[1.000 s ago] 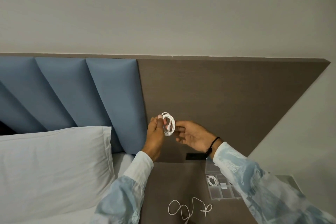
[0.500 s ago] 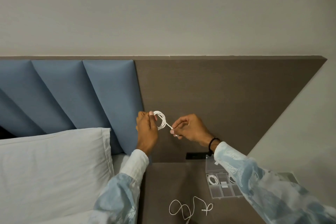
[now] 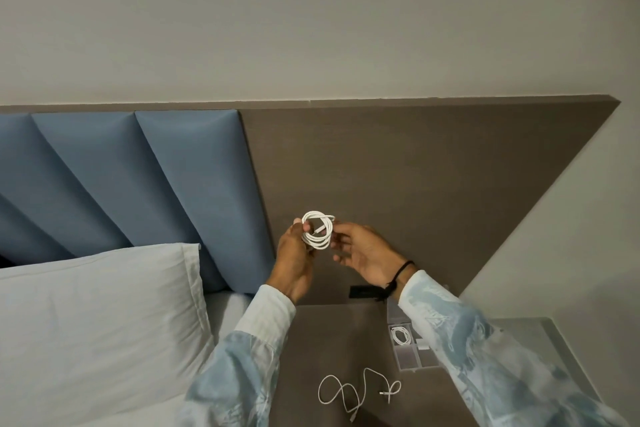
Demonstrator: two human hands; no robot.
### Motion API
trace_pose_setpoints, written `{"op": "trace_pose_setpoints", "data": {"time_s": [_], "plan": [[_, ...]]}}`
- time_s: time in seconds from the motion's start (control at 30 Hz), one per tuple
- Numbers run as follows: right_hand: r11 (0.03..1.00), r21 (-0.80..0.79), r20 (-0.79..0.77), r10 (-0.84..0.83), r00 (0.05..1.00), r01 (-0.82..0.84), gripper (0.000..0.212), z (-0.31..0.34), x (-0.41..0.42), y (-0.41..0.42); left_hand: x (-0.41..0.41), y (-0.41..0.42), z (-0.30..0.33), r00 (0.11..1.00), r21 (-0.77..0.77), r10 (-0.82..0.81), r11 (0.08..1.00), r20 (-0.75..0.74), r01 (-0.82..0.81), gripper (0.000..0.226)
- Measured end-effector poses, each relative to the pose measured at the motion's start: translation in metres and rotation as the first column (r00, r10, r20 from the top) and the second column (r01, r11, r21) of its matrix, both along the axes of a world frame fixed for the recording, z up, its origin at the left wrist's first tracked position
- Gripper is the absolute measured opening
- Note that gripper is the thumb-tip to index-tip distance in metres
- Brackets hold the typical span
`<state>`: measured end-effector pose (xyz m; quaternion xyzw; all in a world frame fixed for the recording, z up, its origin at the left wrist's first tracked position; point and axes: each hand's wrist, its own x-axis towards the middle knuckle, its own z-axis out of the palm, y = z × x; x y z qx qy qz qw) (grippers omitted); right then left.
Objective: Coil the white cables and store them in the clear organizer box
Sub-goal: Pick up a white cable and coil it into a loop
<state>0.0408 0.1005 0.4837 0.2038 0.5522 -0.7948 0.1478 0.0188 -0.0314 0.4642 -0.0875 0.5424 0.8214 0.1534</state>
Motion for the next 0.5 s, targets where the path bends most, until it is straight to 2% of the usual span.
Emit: {"op": "trace_pose_setpoints", "data": {"time_s": [0.1,0.23,0.4,0.5], "plan": [[0.998,-0.012,0.018,0.063,0.998,-0.063,0.013,-0.003,0.003,0.011,0.002,0.014,-0.004,1.0,-0.072,0.028,0.997,-0.006,-0.028,0.042],[0.998,-0.049,-0.003,0.04,0.999,-0.04,0.027,-0.016,0.006,0.032,0.002,0.042,-0.014,1.0,-0.161,0.027,0.987,0.002,-0.027,0.04],[0.976,0.215,-0.033,0.042,0.999,-0.034,0.026,-0.052,0.018,0.07,-0.002,0.083,-0.045,0.996,-0.232,-0.015,0.972,0.085,0.034,0.036],[0.969,0.244,0.022,0.026,0.999,-0.031,0.03,-0.083,0.023,0.105,-0.002,0.116,-0.08,0.985,-0.279,-0.062,0.955,0.16,0.105,0.036]]}}
